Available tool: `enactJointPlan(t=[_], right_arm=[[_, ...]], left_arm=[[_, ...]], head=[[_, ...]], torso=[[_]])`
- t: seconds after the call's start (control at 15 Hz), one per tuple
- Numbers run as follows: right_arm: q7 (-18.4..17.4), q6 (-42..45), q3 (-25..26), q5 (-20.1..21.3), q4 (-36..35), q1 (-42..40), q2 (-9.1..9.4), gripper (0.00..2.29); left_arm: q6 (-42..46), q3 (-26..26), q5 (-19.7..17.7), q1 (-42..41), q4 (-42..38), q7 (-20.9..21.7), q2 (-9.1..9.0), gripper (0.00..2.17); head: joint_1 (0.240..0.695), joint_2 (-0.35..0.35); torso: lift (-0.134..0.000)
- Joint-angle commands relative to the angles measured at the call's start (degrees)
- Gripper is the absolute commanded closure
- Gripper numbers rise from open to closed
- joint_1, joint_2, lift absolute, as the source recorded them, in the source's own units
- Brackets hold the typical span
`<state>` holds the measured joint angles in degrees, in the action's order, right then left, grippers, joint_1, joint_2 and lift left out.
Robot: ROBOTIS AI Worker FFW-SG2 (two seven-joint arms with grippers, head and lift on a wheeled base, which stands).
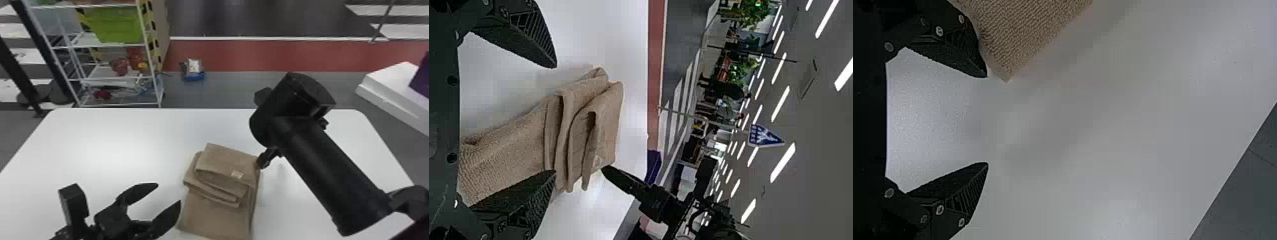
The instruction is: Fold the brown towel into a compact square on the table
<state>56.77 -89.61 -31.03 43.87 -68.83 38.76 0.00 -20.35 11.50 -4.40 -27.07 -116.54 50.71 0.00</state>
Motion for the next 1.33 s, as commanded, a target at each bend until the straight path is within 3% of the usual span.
enactJointPlan(t=[0.0,0.07,0.2,0.4,0.53,0.6,0.73,0.93,1.27], right_arm=[[0.0,-0.5,1.9,-2.6,-1.2,-0.6,0.05,0.3],[1.7,-0.5,2.0,-2.7,-3.8,-1.2,0.05,0.3],[9.1,-0.5,1.0,-1.0,-11.2,-3.7,-0.35,0.3],[20.5,-0.5,-1.2,0.9,-22.2,-6.7,-5.62,0.3],[21.5,-0.5,-1.5,0.7,-27.0,-8.1,-8.7,0.3],[21.5,1.2,-1.5,1.6,-27.3,-8.5,-9.05,0.3],[21.5,15.3,-1.6,3.2,-27.1,-9.2,-9.05,0.3],[21.5,26.9,-3.1,3.9,-27.2,-10.9,-8.96,0.3],[21.5,30.1,-7.5,4.1,-29.6,-14.1,-9.05,0.3]], left_arm=[[0.0,-0.1,-0.1,0.0,0.0,0.0,-0.15,0.14],[0.0,0.0,0.0,0.0,0.0,0.0,-0.15,0.14],[0.0,0.3,-0.1,0.0,0.1,0.0,-0.15,0.14],[0.0,0.4,-0.1,0.2,0.4,-0.1,-0.15,0.14],[0.0,0.2,0.0,0.5,0.7,-0.1,-0.15,0.14],[-0.2,0.1,0.0,0.6,0.8,-0.2,-0.15,0.14],[-0.2,-0.3,0.3,0.7,0.8,-0.3,-0.15,0.14],[-0.2,0.0,0.2,0.7,0.8,-0.3,-0.15,0.14],[-0.2,0.1,0.1,0.7,0.8,-0.3,-0.15,0.14]], head=[[0.695,0.008],[0.695,0.009],[0.695,0.03],[0.695,0.096],[0.695,0.108],[0.695,0.104],[0.695,0.089],[0.695,0.092],[0.695,0.149]], torso=[[-0.124],[-0.124],[-0.124],[-0.124],[-0.124],[-0.124],[-0.124],[-0.124],[-0.124]])
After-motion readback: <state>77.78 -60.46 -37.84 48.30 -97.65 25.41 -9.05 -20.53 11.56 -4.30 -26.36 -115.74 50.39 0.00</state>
